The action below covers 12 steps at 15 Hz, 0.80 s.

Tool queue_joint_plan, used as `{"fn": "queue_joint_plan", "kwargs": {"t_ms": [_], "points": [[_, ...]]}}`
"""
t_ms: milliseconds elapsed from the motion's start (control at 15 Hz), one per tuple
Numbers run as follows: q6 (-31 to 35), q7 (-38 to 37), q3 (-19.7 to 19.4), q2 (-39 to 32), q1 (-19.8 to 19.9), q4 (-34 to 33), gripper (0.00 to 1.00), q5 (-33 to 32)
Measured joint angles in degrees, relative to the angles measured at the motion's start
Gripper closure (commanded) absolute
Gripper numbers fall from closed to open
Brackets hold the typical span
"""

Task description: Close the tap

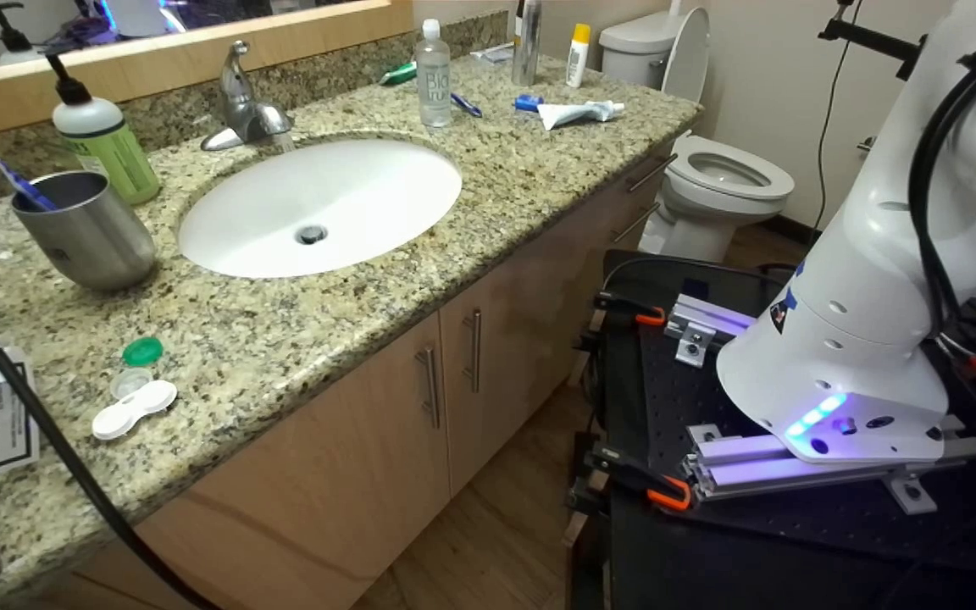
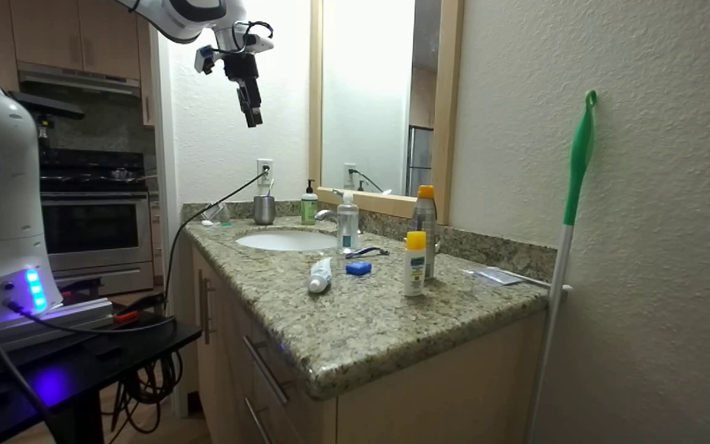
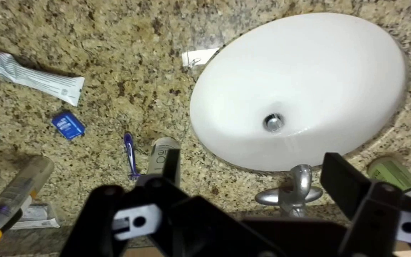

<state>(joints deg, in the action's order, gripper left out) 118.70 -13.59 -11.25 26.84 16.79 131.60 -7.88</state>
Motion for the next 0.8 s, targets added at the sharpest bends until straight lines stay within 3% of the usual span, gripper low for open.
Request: {"fn": "queue_joint_plan", "kwargs": {"t_ms": [200, 400, 600, 800], "points": [[0.1, -0.5, 0.1, 0.0, -0.4, -0.5, 0.00, -0.7], [4.4, -7.7, 0.2, -3.3, 1.2, -0.5, 0.00, -3.2], [6.3, -13.6, -0.1, -13.4, 1.5, -5.5, 0.00, 0.2], [6.8, -17.0, -0.1, -24.2, -0.1, -14.6, 0.00, 7.4]]}}
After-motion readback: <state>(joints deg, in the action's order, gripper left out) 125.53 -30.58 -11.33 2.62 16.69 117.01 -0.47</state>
